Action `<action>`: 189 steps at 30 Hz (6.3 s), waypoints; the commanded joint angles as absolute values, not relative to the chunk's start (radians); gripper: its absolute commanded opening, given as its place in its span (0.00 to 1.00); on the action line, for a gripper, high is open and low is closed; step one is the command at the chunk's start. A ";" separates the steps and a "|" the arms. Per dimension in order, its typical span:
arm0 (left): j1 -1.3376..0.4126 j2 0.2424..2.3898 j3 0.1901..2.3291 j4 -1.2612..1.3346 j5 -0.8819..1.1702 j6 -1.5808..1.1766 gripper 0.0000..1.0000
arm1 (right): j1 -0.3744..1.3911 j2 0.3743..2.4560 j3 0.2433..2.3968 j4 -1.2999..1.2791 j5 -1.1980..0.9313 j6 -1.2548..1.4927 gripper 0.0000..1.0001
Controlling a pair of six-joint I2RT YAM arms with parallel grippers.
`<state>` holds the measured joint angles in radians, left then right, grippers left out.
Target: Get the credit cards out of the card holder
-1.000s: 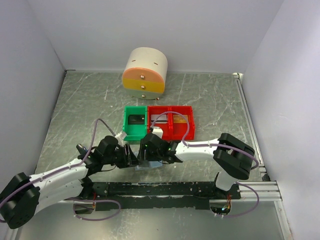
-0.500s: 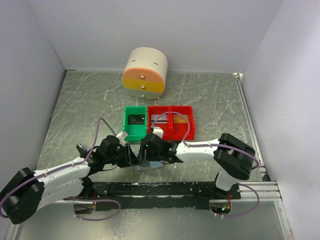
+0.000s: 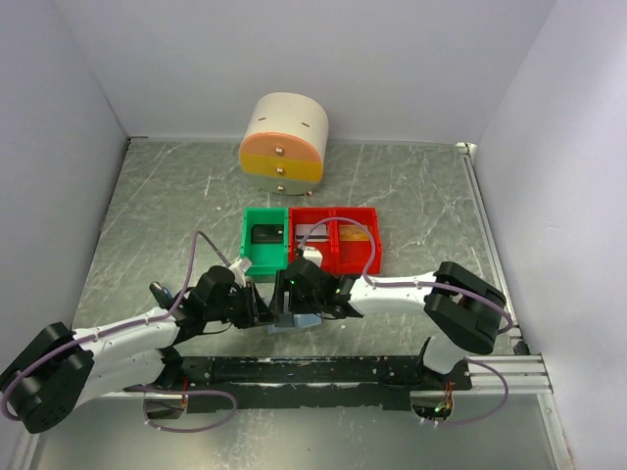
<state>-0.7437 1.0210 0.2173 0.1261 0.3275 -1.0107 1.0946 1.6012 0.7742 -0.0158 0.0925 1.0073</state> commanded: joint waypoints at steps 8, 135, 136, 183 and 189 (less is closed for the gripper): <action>-0.749 1.053 0.233 0.251 0.361 -1.022 0.35 | 1.093 1.591 0.789 -0.048 0.058 1.001 0.60; -0.981 1.417 0.699 -0.076 0.196 -0.805 0.58 | 0.983 1.244 0.330 -0.009 0.178 1.215 0.44; -0.981 1.431 0.700 -0.075 0.189 -0.805 0.58 | 0.983 1.239 0.329 -0.013 0.181 1.218 0.44; -0.990 1.464 0.607 0.099 0.199 -0.957 0.07 | 0.977 1.187 0.330 -0.007 0.154 1.192 0.43; -0.989 1.461 0.611 0.069 0.188 -0.957 0.07 | 0.976 1.169 0.383 -0.035 0.140 1.144 0.45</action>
<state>-0.9844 1.4834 0.5812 0.0700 0.1913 -0.9703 0.9764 1.1694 0.3515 0.0456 0.1455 1.1954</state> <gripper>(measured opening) 0.075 0.444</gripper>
